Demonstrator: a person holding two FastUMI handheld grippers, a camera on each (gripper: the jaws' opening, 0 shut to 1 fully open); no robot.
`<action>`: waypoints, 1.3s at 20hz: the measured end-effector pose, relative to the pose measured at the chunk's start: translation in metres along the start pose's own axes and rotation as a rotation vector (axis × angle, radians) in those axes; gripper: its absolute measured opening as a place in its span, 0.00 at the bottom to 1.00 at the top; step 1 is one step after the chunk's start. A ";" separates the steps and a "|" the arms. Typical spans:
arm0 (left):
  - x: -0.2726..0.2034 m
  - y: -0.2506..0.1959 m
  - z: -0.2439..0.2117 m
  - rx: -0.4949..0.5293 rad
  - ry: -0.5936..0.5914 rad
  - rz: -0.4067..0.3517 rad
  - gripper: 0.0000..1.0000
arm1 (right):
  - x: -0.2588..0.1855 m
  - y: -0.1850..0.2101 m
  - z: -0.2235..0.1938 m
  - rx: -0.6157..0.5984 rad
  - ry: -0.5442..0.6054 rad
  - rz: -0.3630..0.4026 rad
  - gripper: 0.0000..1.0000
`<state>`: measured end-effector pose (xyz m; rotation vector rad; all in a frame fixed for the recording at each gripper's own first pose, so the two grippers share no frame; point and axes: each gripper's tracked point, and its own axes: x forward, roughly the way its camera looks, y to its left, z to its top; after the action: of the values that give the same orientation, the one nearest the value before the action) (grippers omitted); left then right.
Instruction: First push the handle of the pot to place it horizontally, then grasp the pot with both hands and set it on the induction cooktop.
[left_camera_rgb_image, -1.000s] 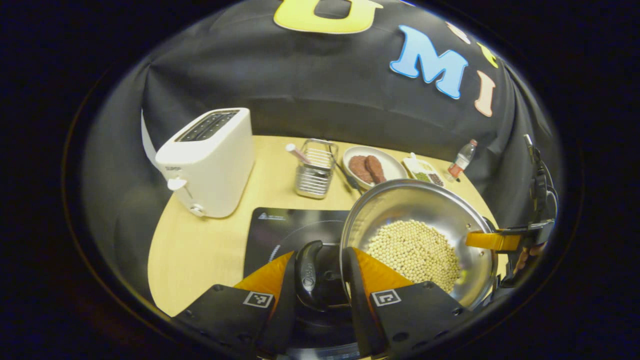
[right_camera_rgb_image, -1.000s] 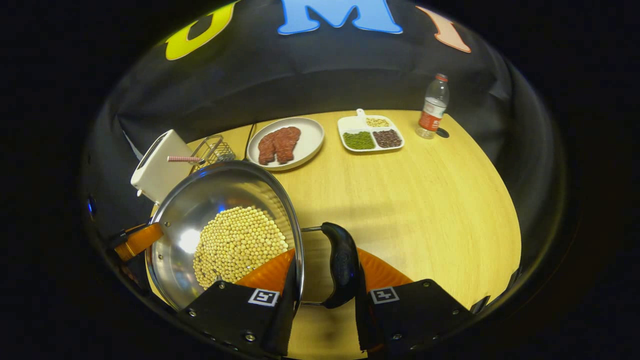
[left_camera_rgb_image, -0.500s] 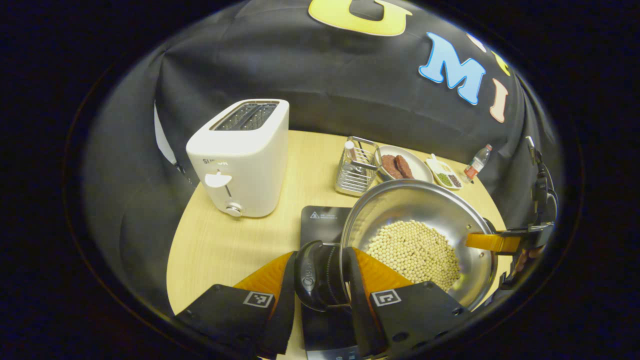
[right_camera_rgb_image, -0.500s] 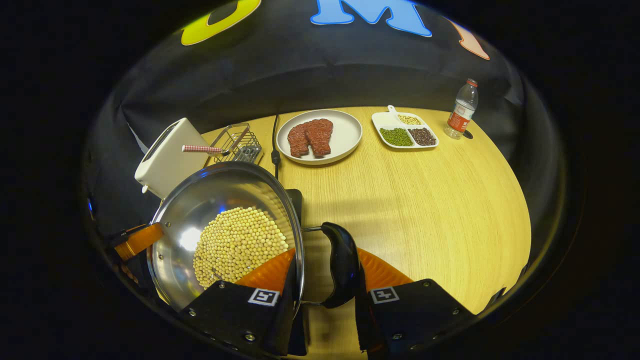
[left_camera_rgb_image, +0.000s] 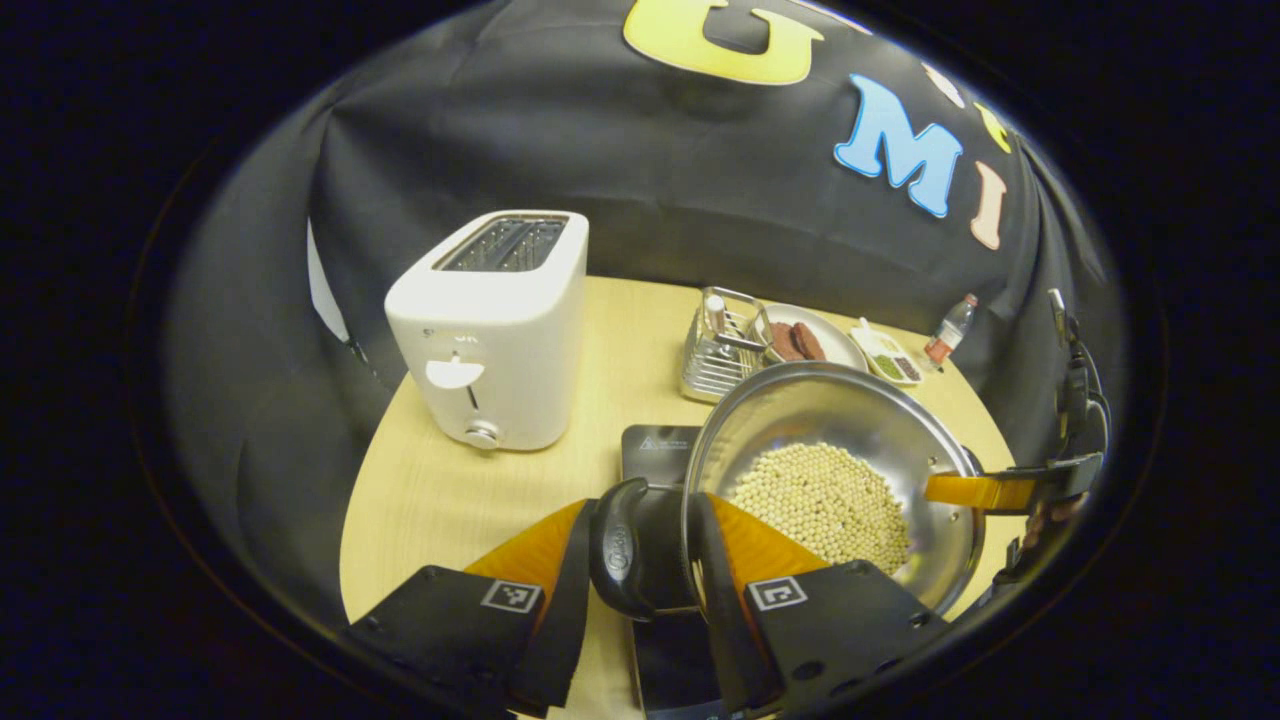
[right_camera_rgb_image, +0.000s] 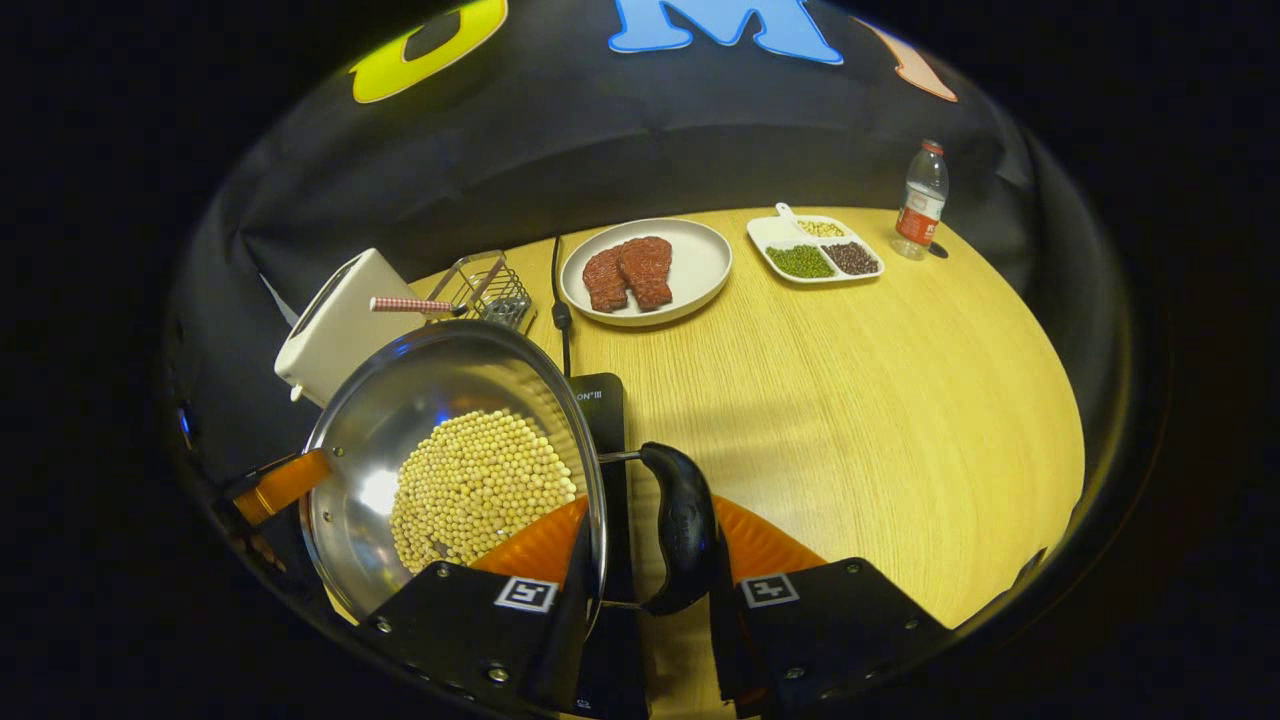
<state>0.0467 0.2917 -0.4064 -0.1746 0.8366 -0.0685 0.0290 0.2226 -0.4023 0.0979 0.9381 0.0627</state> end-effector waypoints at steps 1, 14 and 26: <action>0.002 0.000 -0.002 -0.008 -0.007 0.000 0.59 | 0.002 0.000 0.002 -0.021 -0.015 0.000 0.54; -0.140 -0.063 0.082 -0.050 -0.419 0.171 0.98 | -0.140 -0.074 0.129 -0.134 -0.524 0.039 0.82; -0.264 -0.345 0.180 0.064 -0.753 0.077 0.97 | -0.321 -0.181 0.201 -0.130 -0.817 0.040 0.82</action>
<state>0.0072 0.0089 -0.0322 -0.0949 0.0892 0.0437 0.0039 0.0004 -0.0470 0.0159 0.1147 0.1098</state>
